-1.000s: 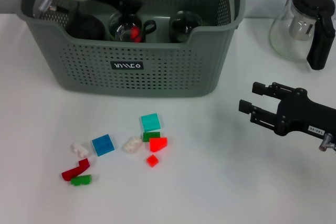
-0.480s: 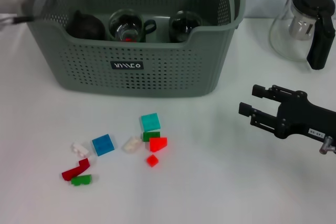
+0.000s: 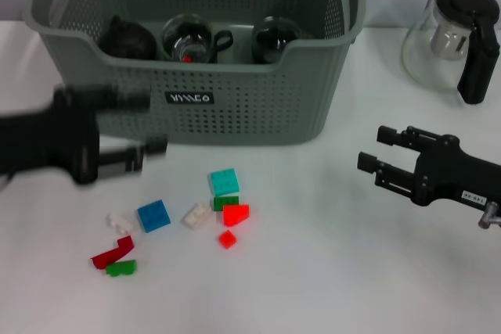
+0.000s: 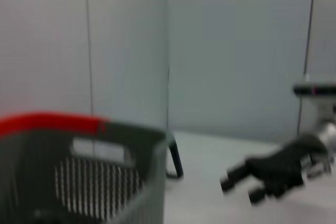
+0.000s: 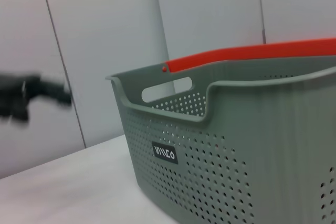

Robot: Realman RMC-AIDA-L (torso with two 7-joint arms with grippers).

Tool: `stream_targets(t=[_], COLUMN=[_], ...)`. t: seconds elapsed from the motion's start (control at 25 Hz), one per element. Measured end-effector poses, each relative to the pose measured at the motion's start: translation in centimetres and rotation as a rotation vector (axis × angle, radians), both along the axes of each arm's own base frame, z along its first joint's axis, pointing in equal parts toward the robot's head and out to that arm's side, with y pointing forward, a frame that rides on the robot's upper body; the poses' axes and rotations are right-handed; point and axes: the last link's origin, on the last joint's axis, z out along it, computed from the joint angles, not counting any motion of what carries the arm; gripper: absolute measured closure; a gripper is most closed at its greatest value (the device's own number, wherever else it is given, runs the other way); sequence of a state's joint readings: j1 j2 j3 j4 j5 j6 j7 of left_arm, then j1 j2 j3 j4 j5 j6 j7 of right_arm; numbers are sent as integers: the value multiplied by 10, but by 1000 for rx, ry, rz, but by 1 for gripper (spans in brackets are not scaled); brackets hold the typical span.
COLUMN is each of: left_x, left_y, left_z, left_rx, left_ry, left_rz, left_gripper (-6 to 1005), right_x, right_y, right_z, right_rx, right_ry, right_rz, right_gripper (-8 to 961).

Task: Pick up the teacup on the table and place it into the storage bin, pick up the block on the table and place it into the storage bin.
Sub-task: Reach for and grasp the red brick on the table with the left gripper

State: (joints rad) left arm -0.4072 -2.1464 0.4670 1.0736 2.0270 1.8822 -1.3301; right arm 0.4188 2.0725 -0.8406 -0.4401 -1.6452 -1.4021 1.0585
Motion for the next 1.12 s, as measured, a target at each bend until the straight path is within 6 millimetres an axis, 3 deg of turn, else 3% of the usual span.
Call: stream_targets(t=[0.2,0.4,1.12], left_x=[-30,-49,-77], left_y=[-16,-15,-26], left_z=[-23,-30,-41], left_rx=[-71,-80,-80], left_ry=[131,227,350], left_rz=[74,152,174], left_gripper=[369,384,456], right_x=[0,-1,3], right_y=[0,0,-2], right_z=[-1,-1,-1], right_rx=[-2,-3,1], right_ry=[1,1,-2], right_rz=[0,1,-13], right_gripper=[308,307,308])
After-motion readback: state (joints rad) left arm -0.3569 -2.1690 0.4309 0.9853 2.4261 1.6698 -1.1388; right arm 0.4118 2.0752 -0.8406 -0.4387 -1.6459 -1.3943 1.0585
